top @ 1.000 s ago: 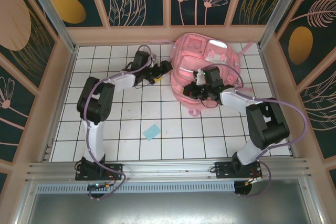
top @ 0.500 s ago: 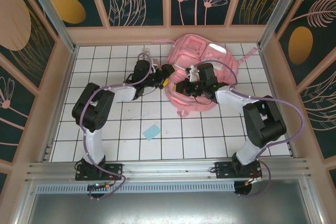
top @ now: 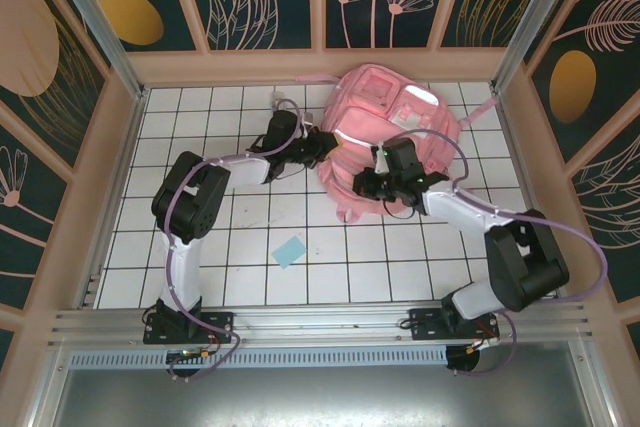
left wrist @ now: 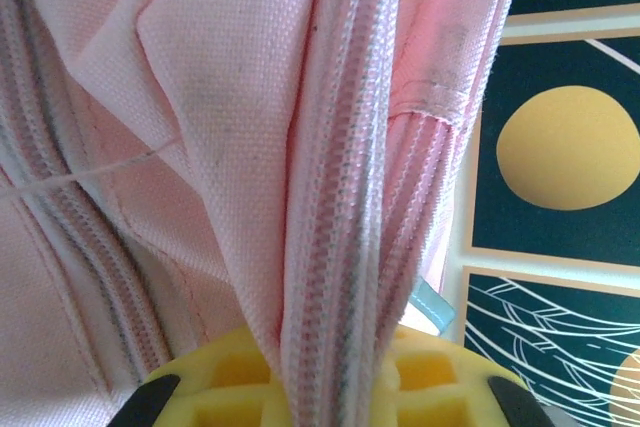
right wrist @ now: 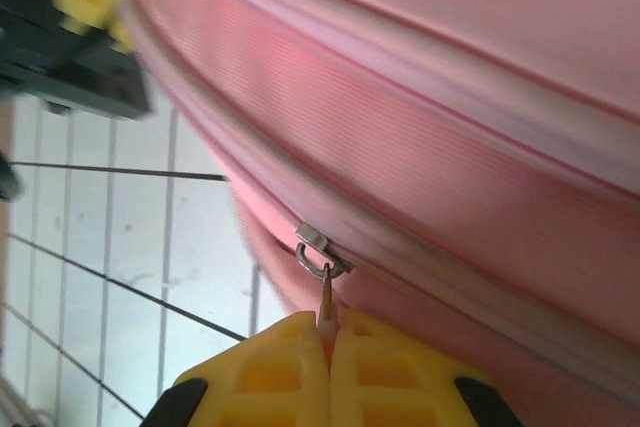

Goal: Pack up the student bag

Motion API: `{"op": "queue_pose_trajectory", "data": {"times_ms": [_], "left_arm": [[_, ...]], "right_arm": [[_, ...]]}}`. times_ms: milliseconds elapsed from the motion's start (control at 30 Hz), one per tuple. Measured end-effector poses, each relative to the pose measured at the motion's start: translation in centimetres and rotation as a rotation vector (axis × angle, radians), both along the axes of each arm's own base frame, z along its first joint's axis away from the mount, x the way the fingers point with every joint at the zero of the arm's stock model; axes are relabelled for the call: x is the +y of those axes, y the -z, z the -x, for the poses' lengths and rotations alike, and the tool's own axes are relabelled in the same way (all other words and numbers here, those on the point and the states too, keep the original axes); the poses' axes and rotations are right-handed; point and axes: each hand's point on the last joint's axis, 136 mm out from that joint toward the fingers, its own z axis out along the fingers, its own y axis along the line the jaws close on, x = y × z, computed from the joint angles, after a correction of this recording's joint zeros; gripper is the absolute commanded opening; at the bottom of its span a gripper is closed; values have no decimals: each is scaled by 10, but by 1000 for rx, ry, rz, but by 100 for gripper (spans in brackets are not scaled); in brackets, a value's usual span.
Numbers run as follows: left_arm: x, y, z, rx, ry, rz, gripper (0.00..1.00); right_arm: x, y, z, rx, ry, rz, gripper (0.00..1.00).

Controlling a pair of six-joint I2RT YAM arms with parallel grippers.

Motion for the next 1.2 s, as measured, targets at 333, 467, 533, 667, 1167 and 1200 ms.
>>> {"op": "queue_pose_trajectory", "data": {"times_ms": [333, 467, 533, 667, 1167, 1200], "left_arm": [[9, -8, -12, -33, 43, -45, 0], [3, -11, -31, -55, 75, -65, 6], [0, -10, -45, -66, 92, -66, 40], [8, -10, -74, -107, 26, -79, 91], [84, -88, -22, -259, -189, -167, 99], [84, -80, -14, -238, -193, -144, 99]], "right_arm": [[-98, 18, 6, 82, 225, 176, 0], [-93, 9, 0, 52, 203, 151, 0], [-83, 3, -4, 29, 180, 105, 0], [-42, -9, -9, -10, 91, -20, 0], [58, -70, -65, -120, -115, -294, 0], [58, -70, -65, -122, -117, -297, 0]]}}
